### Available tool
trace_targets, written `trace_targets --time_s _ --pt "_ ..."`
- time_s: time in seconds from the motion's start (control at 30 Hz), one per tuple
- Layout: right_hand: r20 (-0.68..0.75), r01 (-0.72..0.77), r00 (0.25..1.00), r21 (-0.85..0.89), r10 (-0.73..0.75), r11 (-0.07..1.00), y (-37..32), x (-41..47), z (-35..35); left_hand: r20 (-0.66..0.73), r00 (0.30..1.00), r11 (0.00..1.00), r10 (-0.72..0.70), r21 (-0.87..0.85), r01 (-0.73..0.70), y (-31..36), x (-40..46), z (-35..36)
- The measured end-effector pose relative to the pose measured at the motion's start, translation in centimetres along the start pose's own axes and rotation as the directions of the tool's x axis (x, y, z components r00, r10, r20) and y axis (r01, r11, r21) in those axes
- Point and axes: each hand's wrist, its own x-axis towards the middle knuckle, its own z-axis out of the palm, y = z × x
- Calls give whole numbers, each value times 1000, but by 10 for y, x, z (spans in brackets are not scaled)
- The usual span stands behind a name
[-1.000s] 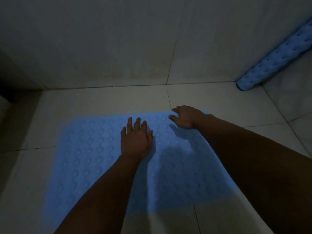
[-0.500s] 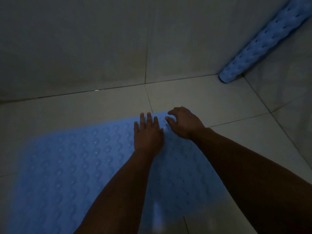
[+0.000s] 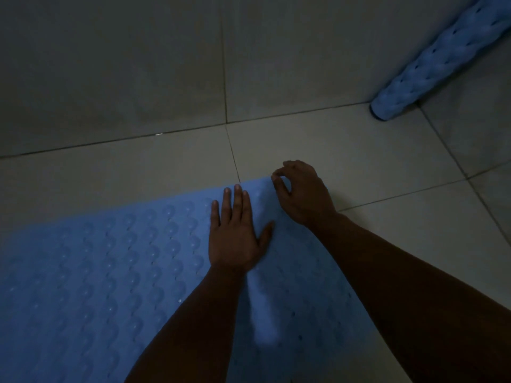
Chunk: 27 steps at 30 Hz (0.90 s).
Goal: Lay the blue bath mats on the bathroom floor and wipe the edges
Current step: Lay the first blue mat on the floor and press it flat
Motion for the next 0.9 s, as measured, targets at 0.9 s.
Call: trace_targets --time_s 0.9 --pt "361 124 932 -362 16 924 -4 -38 24 125 988 996 -88 36 84 -13 -1 -76"
